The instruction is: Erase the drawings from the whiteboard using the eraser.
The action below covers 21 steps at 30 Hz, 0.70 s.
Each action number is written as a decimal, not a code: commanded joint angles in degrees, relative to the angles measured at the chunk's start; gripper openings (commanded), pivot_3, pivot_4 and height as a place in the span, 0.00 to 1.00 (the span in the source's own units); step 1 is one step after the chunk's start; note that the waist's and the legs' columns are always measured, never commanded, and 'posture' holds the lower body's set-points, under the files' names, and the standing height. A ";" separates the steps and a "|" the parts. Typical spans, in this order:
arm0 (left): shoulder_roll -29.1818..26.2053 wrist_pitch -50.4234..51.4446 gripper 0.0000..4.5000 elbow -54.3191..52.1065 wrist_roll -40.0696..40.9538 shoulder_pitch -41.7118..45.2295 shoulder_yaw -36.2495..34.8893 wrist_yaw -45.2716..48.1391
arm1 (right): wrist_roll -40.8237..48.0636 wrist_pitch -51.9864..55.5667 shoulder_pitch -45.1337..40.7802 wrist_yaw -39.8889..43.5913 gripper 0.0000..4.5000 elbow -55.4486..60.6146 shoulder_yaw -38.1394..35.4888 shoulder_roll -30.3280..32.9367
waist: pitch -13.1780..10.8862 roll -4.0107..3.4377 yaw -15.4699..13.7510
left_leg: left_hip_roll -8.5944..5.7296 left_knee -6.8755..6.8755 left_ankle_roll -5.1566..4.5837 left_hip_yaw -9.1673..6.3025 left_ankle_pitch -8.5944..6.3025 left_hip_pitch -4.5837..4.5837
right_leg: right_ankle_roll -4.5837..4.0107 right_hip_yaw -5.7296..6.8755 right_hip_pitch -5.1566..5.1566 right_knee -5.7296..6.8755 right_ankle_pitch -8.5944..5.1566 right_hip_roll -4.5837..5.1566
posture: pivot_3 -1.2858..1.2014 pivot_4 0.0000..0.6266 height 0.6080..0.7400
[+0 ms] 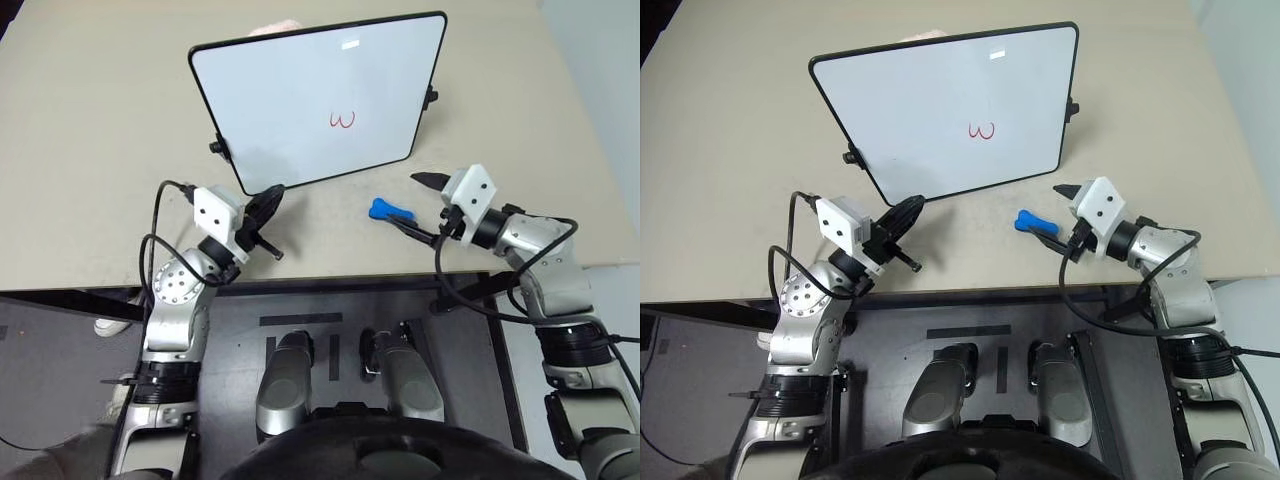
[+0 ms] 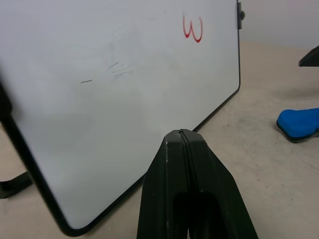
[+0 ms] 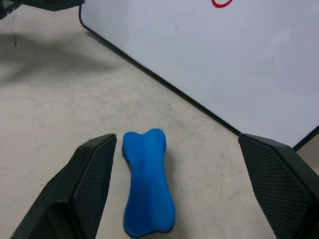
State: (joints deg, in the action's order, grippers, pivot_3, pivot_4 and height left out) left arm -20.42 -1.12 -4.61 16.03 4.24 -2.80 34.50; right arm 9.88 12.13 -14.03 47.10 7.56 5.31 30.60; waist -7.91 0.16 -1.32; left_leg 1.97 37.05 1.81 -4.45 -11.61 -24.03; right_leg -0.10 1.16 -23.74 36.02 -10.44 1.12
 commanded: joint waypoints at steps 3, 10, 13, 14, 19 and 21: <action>0.30 -0.51 0.00 -1.82 0.36 0.40 0.02 0.15 | 0.70 0.11 0.59 -0.38 0.92 3.30 -1.27 0.93 | 0.00 0.00 0.03 | 0.00 0.00 0.01 0.00 -0.01 0.00 | -0.01 0.00 0.00 0.00 0.01 0.00 | 0.52 0.24 1.00; 0.85 -0.74 0.00 -0.91 0.11 1.47 0.05 -0.07 | 0.98 0.78 -0.39 0.03 0.92 3.87 -0.98 1.24 | 0.00 0.00 0.02 | 0.00 0.00 0.02 0.00 -0.02 0.00 | 0.01 0.00 0.00 -0.01 -0.01 0.00 | 0.52 0.24 1.00; 1.34 -1.07 0.00 -1.10 -0.25 1.02 0.29 -0.24 | 0.95 0.76 -0.43 0.18 0.92 3.83 -0.59 1.12 | 0.00 0.00 0.03 | 0.00 0.00 0.02 0.01 -0.01 0.00 | 0.04 0.00 0.00 0.00 -0.02 0.00 | 0.52 0.24 1.00; 1.59 -1.09 0.00 -1.36 -0.43 0.84 0.46 -0.42 | 1.01 0.77 -0.35 0.30 0.92 3.95 -0.51 1.12 | 0.00 0.00 0.03 | 0.00 0.00 0.02 0.00 -0.01 0.00 | 0.03 0.00 0.00 0.00 -0.02 0.00 | 0.52 0.24 1.00; 1.93 -1.58 0.00 -1.40 -0.55 0.52 0.28 -0.93 | 0.32 0.70 -1.32 1.07 0.92 2.49 1.47 0.48 | 0.00 0.00 0.04 | 0.00 0.00 0.01 0.01 -0.02 0.00 | 0.03 0.00 0.00 -0.01 -0.02 0.00 | 0.52 0.24 1.00; 1.65 -1.29 0.00 -2.69 -0.08 -0.39 -0.08 -1.07 | -0.46 1.33 -1.85 1.27 0.92 2.10 2.75 0.46 | 0.00 0.00 0.08 | 0.00 0.00 0.02 0.01 -0.01 0.01 | 0.07 0.00 0.00 -0.01 -0.04 -0.01 | 0.52 0.24 1.00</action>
State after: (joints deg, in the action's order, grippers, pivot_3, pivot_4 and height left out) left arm -18.58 -1.51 -4.65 15.71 4.60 -2.07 33.53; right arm 9.74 13.21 -14.95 47.80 9.06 7.49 31.15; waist -7.91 0.16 -1.25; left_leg 1.97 37.04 1.82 -4.44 -11.62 -24.02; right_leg -0.02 1.16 -23.74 36.02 -10.49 1.11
